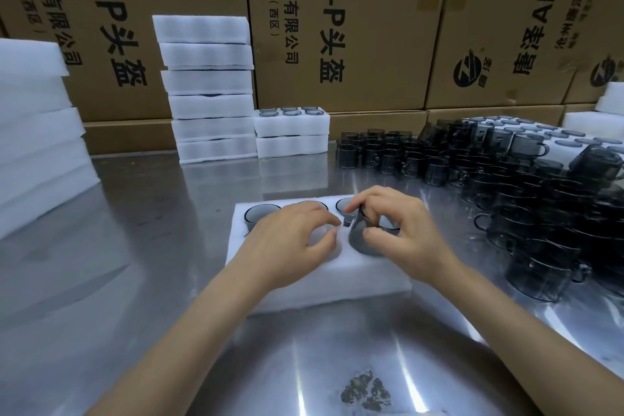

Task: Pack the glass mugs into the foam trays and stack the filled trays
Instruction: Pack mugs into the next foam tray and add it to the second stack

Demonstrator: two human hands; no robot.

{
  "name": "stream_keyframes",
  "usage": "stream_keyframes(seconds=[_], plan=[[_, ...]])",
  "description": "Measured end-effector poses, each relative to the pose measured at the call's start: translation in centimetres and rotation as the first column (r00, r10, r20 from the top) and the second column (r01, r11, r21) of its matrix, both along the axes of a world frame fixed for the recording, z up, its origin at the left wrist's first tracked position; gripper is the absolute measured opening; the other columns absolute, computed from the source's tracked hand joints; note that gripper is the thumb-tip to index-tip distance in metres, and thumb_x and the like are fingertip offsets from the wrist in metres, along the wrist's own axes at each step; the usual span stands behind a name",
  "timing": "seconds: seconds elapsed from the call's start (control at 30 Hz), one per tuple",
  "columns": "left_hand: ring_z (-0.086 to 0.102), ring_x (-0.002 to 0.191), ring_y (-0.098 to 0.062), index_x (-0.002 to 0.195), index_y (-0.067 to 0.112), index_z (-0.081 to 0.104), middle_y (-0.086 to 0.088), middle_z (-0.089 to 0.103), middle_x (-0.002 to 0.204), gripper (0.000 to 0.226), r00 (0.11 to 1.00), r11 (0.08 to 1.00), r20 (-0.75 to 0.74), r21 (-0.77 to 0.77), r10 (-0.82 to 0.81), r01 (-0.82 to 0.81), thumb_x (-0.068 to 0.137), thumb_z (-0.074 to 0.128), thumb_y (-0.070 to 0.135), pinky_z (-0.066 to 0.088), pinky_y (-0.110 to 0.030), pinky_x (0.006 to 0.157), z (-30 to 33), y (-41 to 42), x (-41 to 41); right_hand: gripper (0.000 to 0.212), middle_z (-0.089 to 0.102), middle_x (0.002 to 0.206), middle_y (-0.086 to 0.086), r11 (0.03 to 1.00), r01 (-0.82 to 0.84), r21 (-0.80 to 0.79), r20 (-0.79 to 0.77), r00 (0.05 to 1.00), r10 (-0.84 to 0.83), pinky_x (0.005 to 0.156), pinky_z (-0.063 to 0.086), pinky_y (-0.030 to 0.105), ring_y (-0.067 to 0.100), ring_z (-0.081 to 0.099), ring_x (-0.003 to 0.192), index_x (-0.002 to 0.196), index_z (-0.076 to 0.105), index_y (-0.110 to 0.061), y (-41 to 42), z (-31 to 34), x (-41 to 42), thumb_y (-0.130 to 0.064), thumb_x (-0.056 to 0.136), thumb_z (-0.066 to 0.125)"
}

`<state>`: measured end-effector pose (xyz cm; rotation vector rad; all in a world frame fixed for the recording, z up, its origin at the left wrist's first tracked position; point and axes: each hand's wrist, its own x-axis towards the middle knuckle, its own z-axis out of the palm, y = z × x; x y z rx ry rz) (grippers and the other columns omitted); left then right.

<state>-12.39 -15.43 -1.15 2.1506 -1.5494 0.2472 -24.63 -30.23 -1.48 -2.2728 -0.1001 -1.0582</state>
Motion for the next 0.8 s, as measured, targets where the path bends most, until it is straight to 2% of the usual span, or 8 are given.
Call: stream_keyframes(seconds=[0.17, 0.33, 0.4, 0.5, 0.57, 0.67, 0.73, 0.8], plan=[[0.050, 0.111, -0.004, 0.116, 0.029, 0.062, 0.018, 0.058, 0.117, 0.029, 1.000, 1.000, -0.007, -0.009, -0.001, 0.001, 0.093, 0.045, 0.033, 0.044, -0.032, 0.090, 0.0, 0.0, -0.1, 0.014, 0.069, 0.087, 0.003, 0.999, -0.030, 0.033, -0.061, 0.998, 0.032, 0.079, 0.046, 0.034, 0.009, 0.061, 0.100, 0.057, 0.033, -0.024, -0.1, 0.1, -0.2, -0.026, 0.063, 0.046], [0.050, 0.108, -0.004, 0.115, 0.030, 0.063, 0.018, 0.059, 0.116, 0.027, 1.000, 1.000, -0.022, -0.023, -0.011, 0.010, 0.093, 0.047, 0.031, 0.046, -0.036, 0.087, 0.0, 0.1, -0.1, 0.014, 0.071, 0.093, -0.008, 0.999, -0.024, 0.033, -0.134, 0.991, 0.028, 0.079, 0.047, 0.033, 0.004, 0.060, 0.103, 0.056, 0.033, -0.024, -0.1, 0.2, -0.3, -0.029, 0.061, 0.045], [0.050, 0.109, -0.004, 0.115, 0.030, 0.063, 0.018, 0.059, 0.117, 0.027, 1.000, 1.000, -0.018, -0.028, -0.015, 0.014, 0.093, 0.047, 0.032, 0.046, -0.034, 0.088, 0.0, 0.0, -0.1, 0.014, 0.071, 0.093, -0.004, 0.999, -0.019, 0.033, -0.151, 0.988, 0.024, 0.080, 0.047, 0.033, 0.001, 0.059, 0.106, 0.056, 0.034, -0.022, 0.0, 0.3, -0.4, -0.030, 0.060, 0.045], [0.048, 0.114, -0.002, 0.118, 0.029, 0.061, 0.019, 0.058, 0.121, 0.029, 1.000, 1.000, 0.009, -0.025, -0.010, 0.010, 0.094, 0.046, 0.034, 0.042, -0.029, 0.092, -0.1, 0.1, 0.0, 0.013, 0.068, 0.112, -0.006, 1.000, 0.015, 0.007, -0.192, 0.981, -0.013, 0.092, 0.044, 0.031, -0.004, 0.051, 0.117, 0.059, 0.043, -0.020, 0.0, 0.5, -0.8, -0.031, 0.065, 0.047], [0.051, 0.113, -0.007, 0.120, 0.026, 0.061, 0.015, 0.059, 0.121, 0.029, 0.999, 0.998, 0.044, -0.060, -0.026, 0.028, 0.094, 0.047, 0.032, 0.043, -0.030, 0.092, 0.2, 0.2, -0.2, 0.011, 0.060, 0.126, -0.014, 0.997, 0.080, -0.013, -0.168, 0.983, -0.081, 0.102, 0.038, 0.031, -0.001, 0.045, 0.125, 0.068, 0.054, -0.019, -0.2, 0.6, -1.2, -0.027, 0.074, 0.050], [0.057, 0.110, -0.015, 0.120, 0.019, 0.063, 0.007, 0.063, 0.120, 0.031, 0.975, 0.977, 0.210, -0.178, -0.074, 0.113, 0.094, 0.048, 0.023, 0.046, -0.031, 0.090, 0.8, 0.6, -1.0, 0.022, 0.055, 0.130, -0.021, 0.988, 0.155, 0.022, -0.072, 0.986, -0.153, 0.107, 0.035, 0.034, 0.000, 0.040, 0.130, 0.096, 0.065, -0.023, -0.5, 0.7, -2.1, -0.030, 0.083, 0.049], [0.057, 0.114, -0.015, 0.125, 0.014, 0.061, 0.003, 0.061, 0.126, 0.037, 0.946, 0.959, 0.296, -0.207, -0.129, 0.195, 0.092, 0.045, 0.023, 0.044, -0.032, 0.094, 0.8, 0.9, -1.8, 0.036, 0.051, 0.135, -0.022, 0.984, 0.175, -0.016, -0.078, 0.981, -0.176, 0.110, 0.032, 0.034, 0.000, 0.036, 0.134, 0.118, 0.061, -0.030, -0.4, 0.5, -2.6, -0.029, 0.086, 0.046], [0.055, 0.119, -0.018, 0.127, 0.011, 0.059, -0.001, 0.058, 0.131, 0.043, 0.921, 0.955, 0.346, -0.163, -0.178, 0.246, 0.091, 0.042, 0.027, 0.041, -0.035, 0.100, 0.3, 1.1, -2.6, 0.045, 0.044, 0.141, -0.021, 0.979, 0.189, -0.078, -0.155, 0.968, -0.199, 0.114, 0.027, 0.032, -0.001, 0.030, 0.137, 0.133, 0.051, -0.032, -0.3, -0.1, -2.8, -0.032, 0.088, 0.042]])
